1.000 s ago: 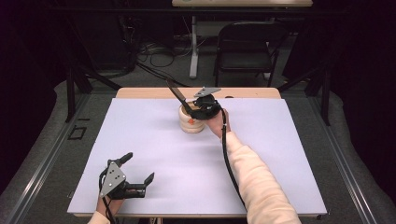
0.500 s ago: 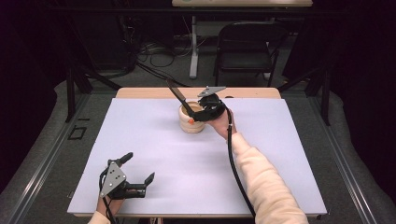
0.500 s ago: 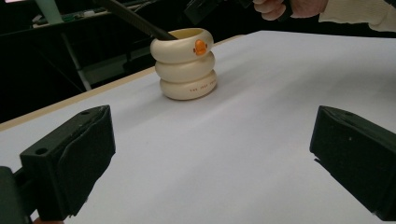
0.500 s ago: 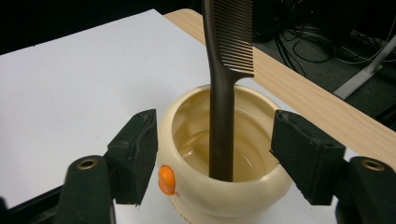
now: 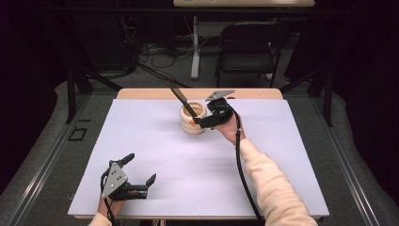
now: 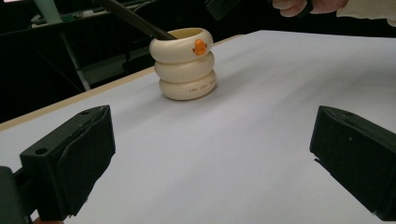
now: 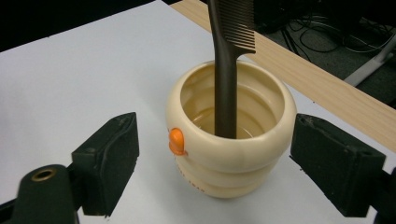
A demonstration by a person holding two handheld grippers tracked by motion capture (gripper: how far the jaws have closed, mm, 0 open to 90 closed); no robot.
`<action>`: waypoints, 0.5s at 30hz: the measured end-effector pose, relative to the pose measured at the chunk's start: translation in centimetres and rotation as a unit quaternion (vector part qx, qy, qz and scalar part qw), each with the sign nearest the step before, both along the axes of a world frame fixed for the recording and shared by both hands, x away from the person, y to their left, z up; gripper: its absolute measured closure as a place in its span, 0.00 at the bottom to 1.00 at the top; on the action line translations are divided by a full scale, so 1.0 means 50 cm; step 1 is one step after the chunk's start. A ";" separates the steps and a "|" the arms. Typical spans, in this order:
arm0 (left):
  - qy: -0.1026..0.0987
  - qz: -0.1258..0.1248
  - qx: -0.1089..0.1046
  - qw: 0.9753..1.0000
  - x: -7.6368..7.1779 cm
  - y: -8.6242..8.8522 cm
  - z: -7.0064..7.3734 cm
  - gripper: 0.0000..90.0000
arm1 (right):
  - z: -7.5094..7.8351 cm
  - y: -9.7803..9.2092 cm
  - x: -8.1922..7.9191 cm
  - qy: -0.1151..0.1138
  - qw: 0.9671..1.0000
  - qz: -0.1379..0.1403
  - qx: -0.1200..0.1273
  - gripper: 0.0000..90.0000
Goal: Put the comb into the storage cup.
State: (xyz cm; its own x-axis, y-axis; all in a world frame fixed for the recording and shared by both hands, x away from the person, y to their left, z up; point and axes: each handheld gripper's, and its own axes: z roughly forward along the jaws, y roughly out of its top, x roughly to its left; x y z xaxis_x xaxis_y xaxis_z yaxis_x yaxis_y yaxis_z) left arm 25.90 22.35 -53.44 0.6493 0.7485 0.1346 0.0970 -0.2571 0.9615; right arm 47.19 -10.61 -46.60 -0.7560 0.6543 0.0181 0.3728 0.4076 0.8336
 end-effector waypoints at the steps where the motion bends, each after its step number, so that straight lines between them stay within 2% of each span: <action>1: 0.000 0.001 0.000 1.000 -0.001 0.000 0.000 0.00 | 0.000 -0.003 -0.003 0.000 1.000 0.000 0.001 0.16; 6: -0.001 0.002 0.000 1.000 -0.001 0.000 0.000 0.00 | 0.003 -0.017 -0.022 0.001 1.000 0.004 0.008 0.13; 15: 0.001 0.005 -0.001 1.000 -0.002 0.002 -0.001 0.00 | -0.008 -0.045 -0.057 0.010 1.000 0.019 0.002 0.07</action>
